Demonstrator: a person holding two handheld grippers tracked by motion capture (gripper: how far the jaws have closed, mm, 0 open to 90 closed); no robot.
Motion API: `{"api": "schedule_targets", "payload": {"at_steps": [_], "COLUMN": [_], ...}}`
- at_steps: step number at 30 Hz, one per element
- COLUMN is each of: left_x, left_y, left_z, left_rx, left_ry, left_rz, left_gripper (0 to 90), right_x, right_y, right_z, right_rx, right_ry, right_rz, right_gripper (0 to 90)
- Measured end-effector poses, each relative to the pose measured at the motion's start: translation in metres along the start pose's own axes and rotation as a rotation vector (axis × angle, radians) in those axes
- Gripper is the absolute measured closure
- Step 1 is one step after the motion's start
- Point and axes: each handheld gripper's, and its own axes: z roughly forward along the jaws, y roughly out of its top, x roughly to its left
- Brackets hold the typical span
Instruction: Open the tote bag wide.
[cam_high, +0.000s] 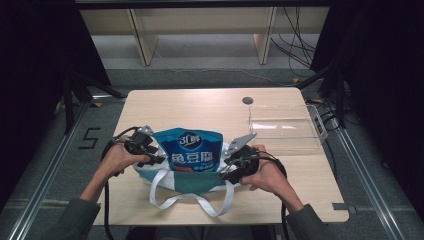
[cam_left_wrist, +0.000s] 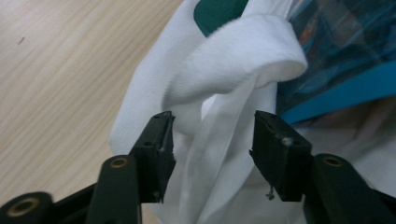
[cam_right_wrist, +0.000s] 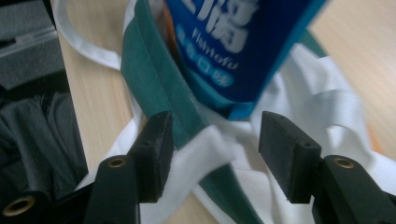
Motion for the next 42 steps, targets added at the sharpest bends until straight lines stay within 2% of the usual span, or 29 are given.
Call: {"api": "schedule_targets", "payload": {"at_steps": [2, 3, 4, 5, 6, 7, 8, 9, 12, 14, 15, 17, 20, 21, 23, 26, 27, 28, 29, 31, 32, 33, 34, 35, 36, 37, 40, 41, 42], "left_x": [0.005, 0.008, 0.011, 0.014, 0.016, 0.018, 0.021, 0.024, 0.036, 0.042, 0.043, 0.046, 0.050, 0.050, 0.051, 0.050, 0.050, 0.047, 0.047, 0.045, 0.042, 0.037, 0.034, 0.030, 0.025, 0.020, 0.003, -0.002, -0.007], "left_y": [0.003, 0.004, 0.005, 0.005, 0.006, 0.007, 0.007, 0.008, 0.009, 0.009, 0.010, 0.009, 0.006, 0.005, 0.004, 0.003, 0.002, 0.002, 0.001, 0.000, -0.001, -0.001, -0.002, -0.004, -0.005, -0.008, -0.014, -0.016, -0.018], "left_z": [0.002, 0.004, 0.004, 0.005, 0.007, 0.007, 0.008, 0.008, 0.011, 0.020, 0.025, 0.037, 0.052, 0.055, 0.056, 0.052, 0.047, 0.043, 0.035, 0.020, 0.012, 0.004, -0.004, -0.013, -0.020, -0.025, -0.035, -0.036, -0.036], "left_rx": [0.001, -0.012, -0.018, -0.028, -0.049, -0.032, -0.038, -0.052, -0.062, -0.043, -0.031, -0.007, 0.008, 0.012, 0.000, -0.019, -0.010, -0.040, -0.022, -0.045, -0.078, -0.127, -0.154, -0.156, -0.155, -0.169, -0.161, -0.153, -0.152], "left_ry": [0.001, -0.008, -0.007, -0.013, -0.014, -0.005, -0.001, 0.005, 0.009, 0.010, 0.011, 0.018, 0.010, 0.009, 0.002, 0.009, 0.015, 0.016, 0.013, 0.006, 0.008, 0.018, 0.020, 0.016, 0.015, 0.017, -0.028, -0.045, -0.059], "left_rz": [0.007, 0.000, -0.008, -0.017, -0.039, -0.034, -0.049, -0.070, -0.121, -0.149, -0.161, -0.183, -0.221, -0.229, -0.251, -0.255, -0.236, -0.260, -0.233, -0.217, -0.222, -0.245, -0.244, -0.223, -0.205, -0.199, -0.148, -0.125, -0.114], "left_gripper": [63.3, 67.0, 73.5, 79.1, 81.7, 83.6, 85.5, 85.5, 86.1, 86.1, 86.1, 86.1, 86.4, 86.4, 86.3, 83.9, 80.8, 76.8, 71.5, 62.5, 59.9, 56.6, 54.2, 53.8, 51.5, 51.5, 49.8, 48.7, 48.7], "right_x": [-0.003, -0.002, -0.004, -0.003, -0.002, 0.001, 0.007, 0.007, 0.016, 0.021, 0.022, 0.022, 0.025, 0.024, 0.023, 0.024, 0.024, 0.023, 0.023, 0.021, 0.022, 0.020, 0.020, 0.020, 0.018, 0.018, 0.015, 0.009, 0.009], "right_y": [-0.002, -0.005, -0.007, -0.009, -0.012, -0.013, -0.015, -0.015, -0.021, -0.026, -0.031, -0.032, -0.037, -0.038, -0.039, -0.040, -0.040, -0.040, -0.040, -0.037, -0.034, -0.032, -0.030, -0.027, -0.022, -0.022, -0.014, -0.011, -0.011], "right_z": [0.013, 0.018, 0.022, 0.025, 0.025, 0.025, 0.023, 0.023, 0.025, 0.033, 0.042, 0.046, 0.056, 0.058, 0.061, 0.062, 0.061, 0.060, 0.058, 0.049, 0.042, 0.034, 0.027, 0.019, 0.008, 0.008, -0.009, -0.015, -0.015], "right_rx": [0.029, 0.054, 0.078, 0.098, 0.130, 0.151, 0.169, 0.169, 0.198, 0.216, 0.270, 0.287, 0.318, 0.323, 0.336, 0.333, 0.332, 0.326, 0.314, 0.256, 0.227, 0.199, 0.172, 0.141, 0.088, 0.088, 0.015, -0.013, -0.013], "right_ry": [0.034, 0.051, 0.067, 0.067, 0.074, 0.087, 0.079, 0.079, 0.113, 0.121, 0.114, 0.125, 0.132, 0.140, 0.142, 0.137, 0.132, 0.136, 0.139, 0.119, 0.107, 0.121, 0.124, 0.103, 0.081, 0.081, 0.025, -0.044, -0.044], "right_rz": [-0.010, -0.006, -0.058, -0.077, -0.068, -0.068, -0.092, -0.092, -0.122, -0.119, -0.160, -0.179, -0.163, -0.182, -0.174, -0.161, -0.150, -0.136, -0.116, -0.079, -0.041, -0.044, -0.034, -0.027, -0.056, -0.056, -0.016, 0.004, 0.004], "right_gripper": [50.1, 58.4, 66.6, 75.5, 79.6, 81.0, 81.8, 81.8, 82.2, 82.4, 82.5, 82.6, 82.7, 82.7, 82.7, 82.6, 82.1, 80.7, 77.7, 61.8, 56.2, 52.9, 51.3, 49.9, 48.7, 48.7, 46.7, 46.4, 46.4]}}
